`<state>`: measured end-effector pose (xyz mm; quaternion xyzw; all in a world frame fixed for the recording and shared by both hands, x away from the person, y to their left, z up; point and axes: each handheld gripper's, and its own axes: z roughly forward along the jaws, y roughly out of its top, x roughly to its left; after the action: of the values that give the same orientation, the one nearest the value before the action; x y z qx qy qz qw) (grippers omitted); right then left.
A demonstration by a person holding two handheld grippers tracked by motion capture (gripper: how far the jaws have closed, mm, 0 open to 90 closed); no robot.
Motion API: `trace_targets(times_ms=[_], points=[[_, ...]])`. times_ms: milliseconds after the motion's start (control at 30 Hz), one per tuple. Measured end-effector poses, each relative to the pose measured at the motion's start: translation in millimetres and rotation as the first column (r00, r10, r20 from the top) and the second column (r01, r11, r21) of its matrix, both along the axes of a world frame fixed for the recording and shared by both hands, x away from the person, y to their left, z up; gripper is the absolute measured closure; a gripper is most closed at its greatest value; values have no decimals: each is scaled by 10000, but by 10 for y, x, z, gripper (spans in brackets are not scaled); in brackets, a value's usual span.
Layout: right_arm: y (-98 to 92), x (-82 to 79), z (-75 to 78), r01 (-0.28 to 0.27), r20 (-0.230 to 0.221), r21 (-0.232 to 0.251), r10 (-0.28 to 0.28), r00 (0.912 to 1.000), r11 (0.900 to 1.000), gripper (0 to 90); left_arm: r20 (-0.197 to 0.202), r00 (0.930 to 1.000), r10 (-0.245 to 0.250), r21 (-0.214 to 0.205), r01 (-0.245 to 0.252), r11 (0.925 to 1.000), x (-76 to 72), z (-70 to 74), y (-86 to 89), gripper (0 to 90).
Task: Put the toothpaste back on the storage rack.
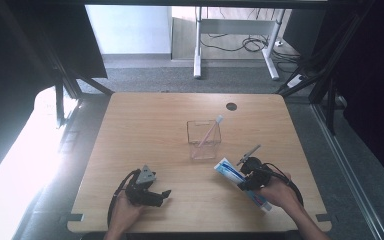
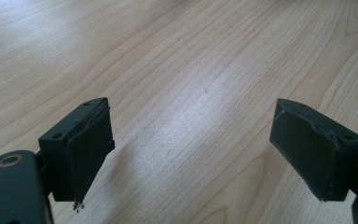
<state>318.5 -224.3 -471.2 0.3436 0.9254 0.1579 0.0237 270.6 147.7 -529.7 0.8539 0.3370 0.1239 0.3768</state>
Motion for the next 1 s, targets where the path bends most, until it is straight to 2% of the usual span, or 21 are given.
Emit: trace_targets(times_ms=[300, 667, 1000], points=[[-112, -9, 193, 140, 607, 806, -189, 9980, 9966, 732, -80, 9999, -94, -112, 93, 9999, 1, -9, -7, 131], [-177, 6, 404, 128, 1268, 1711, -349, 9913, 9852, 732, -118, 9998, -175, -216, 173, 9996, 6, -19, -4, 128], [-155, 47, 593, 5, 1989, 2327, -481, 9788, 9726, 732, -48, 9999, -154, -205, 152, 9997, 2, -18, -8, 128]])
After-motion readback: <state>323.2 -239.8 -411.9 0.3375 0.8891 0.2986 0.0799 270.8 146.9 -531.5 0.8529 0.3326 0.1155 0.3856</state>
